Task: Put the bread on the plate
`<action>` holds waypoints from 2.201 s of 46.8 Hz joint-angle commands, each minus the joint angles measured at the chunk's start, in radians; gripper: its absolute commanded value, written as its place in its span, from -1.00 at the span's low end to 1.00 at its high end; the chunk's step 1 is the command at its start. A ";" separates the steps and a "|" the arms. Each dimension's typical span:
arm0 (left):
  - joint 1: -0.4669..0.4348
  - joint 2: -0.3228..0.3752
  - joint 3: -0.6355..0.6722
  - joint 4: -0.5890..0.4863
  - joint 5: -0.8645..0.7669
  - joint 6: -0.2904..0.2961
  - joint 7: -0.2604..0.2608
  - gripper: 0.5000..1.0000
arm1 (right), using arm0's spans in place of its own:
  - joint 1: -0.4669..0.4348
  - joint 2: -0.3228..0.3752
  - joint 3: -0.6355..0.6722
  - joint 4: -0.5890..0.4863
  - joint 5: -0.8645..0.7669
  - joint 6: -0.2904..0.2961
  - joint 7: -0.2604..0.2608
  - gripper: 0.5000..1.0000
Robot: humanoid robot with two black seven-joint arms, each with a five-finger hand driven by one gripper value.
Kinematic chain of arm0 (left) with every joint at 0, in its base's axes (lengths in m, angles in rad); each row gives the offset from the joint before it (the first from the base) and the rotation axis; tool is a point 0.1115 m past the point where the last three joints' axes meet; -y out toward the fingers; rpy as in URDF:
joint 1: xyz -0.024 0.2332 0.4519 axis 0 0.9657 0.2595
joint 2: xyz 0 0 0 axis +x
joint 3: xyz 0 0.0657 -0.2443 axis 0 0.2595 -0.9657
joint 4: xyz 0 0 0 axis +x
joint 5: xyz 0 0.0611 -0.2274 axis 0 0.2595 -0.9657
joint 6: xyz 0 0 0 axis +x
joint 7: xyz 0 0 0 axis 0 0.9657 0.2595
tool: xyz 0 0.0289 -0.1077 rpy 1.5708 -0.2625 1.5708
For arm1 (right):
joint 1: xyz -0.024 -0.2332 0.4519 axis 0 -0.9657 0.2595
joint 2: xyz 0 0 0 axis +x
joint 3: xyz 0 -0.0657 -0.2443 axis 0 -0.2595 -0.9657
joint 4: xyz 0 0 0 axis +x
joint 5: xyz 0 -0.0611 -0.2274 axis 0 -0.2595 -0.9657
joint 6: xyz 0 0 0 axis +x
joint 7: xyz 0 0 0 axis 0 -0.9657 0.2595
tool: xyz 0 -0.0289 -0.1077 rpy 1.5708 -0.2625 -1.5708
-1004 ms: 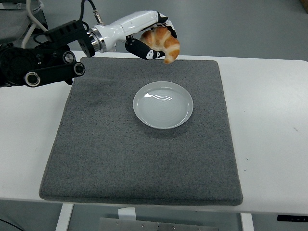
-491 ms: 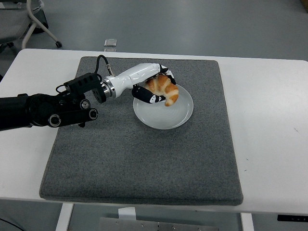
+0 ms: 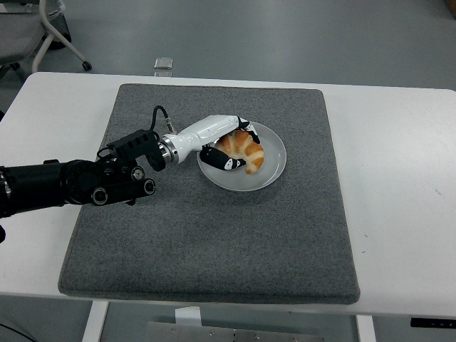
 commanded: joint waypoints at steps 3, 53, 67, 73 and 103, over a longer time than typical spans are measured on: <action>0.003 -0.002 -0.004 0.016 -0.018 0.004 0.001 -1.00 | 0.000 0.000 0.002 0.000 0.000 0.000 0.000 0.72; 0.056 -0.021 -0.075 0.043 -0.024 0.013 0.001 0.96 | 0.000 0.000 0.000 0.000 0.000 0.000 0.000 0.72; 0.044 0.062 -0.257 -0.007 -0.046 -0.053 0.003 0.96 | 0.000 0.000 0.000 0.000 0.000 0.000 0.000 0.72; 0.044 0.116 -0.372 -0.024 -0.096 -0.158 0.004 0.96 | 0.000 0.000 0.000 0.000 0.000 0.000 0.000 0.72; 0.038 0.284 -0.632 0.003 -0.478 -0.396 0.009 0.96 | 0.000 0.000 0.000 0.000 0.000 0.000 0.000 0.72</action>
